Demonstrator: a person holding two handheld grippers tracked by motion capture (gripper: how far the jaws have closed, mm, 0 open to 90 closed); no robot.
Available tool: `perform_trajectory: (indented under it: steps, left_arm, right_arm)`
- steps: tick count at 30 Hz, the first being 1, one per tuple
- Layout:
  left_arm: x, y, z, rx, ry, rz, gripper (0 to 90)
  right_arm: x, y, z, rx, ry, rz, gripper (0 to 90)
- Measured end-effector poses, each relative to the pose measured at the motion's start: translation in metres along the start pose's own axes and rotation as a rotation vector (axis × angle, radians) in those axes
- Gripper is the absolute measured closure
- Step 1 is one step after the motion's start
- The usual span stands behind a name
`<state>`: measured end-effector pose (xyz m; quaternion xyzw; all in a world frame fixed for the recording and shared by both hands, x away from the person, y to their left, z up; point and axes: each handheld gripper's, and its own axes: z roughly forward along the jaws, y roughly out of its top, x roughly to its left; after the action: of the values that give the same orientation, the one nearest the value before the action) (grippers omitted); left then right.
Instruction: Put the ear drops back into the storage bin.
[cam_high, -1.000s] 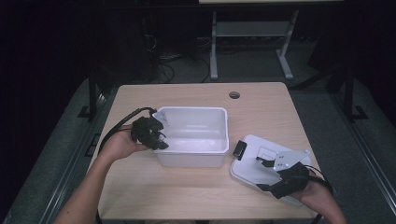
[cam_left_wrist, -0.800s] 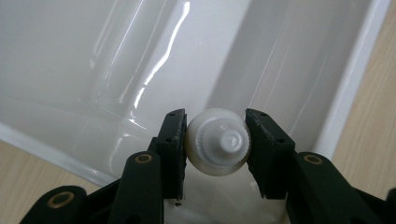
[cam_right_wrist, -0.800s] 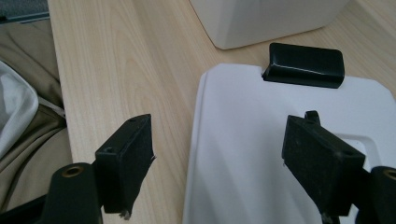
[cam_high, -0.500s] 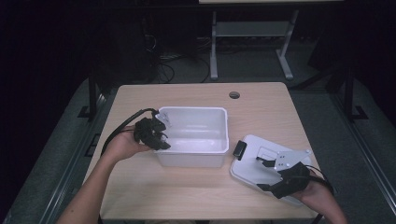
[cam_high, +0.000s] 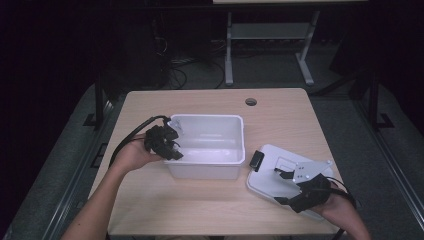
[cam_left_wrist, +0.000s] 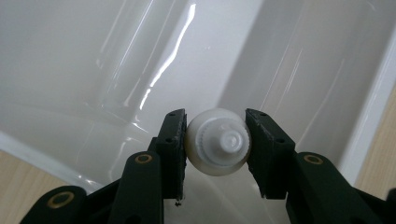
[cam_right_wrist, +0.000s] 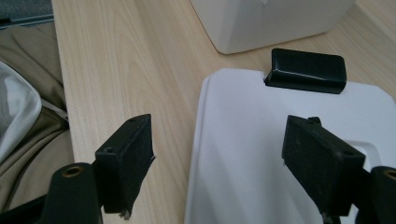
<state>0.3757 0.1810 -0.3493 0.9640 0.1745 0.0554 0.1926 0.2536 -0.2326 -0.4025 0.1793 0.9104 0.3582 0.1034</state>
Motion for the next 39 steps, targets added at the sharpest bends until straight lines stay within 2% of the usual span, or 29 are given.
perform_trajectory:
  steps: [6, 9, 14, 21, 30, 39]
  left_arm:
    - [0.001, 0.0, 0.004, 0.023, -0.008, -0.005, 59.4]
    - [0.001, 0.001, 0.004, 0.015, -0.008, -0.014, 59.0]
    - [0.0, 0.002, 0.004, 0.023, -0.009, 0.002, 62.5]
    - [0.0, 0.003, 0.003, 0.017, -0.009, 0.006, 62.5]
    - [0.0, 0.004, -0.006, -0.008, -0.01, -0.003, 61.5]
    - [-0.003, 0.009, -0.016, -0.024, 0.003, 0.014, 60.2]
  right_arm:
    - [0.0, -0.001, -0.001, 0.0, -0.001, 0.006, 24.0]
    - [0.0, -0.001, -0.002, -0.002, -0.003, 0.003, 24.1]
    - [0.001, 0.001, -0.001, -0.001, -0.001, -0.003, 24.1]
    - [0.001, 0.0, -0.002, -0.005, -0.005, -0.003, 24.1]
    - [0.0, 0.0, -0.001, -0.006, 0.0, 0.002, 24.1]
    - [-0.001, -0.003, 0.0, -0.011, 0.002, 0.004, 24.0]
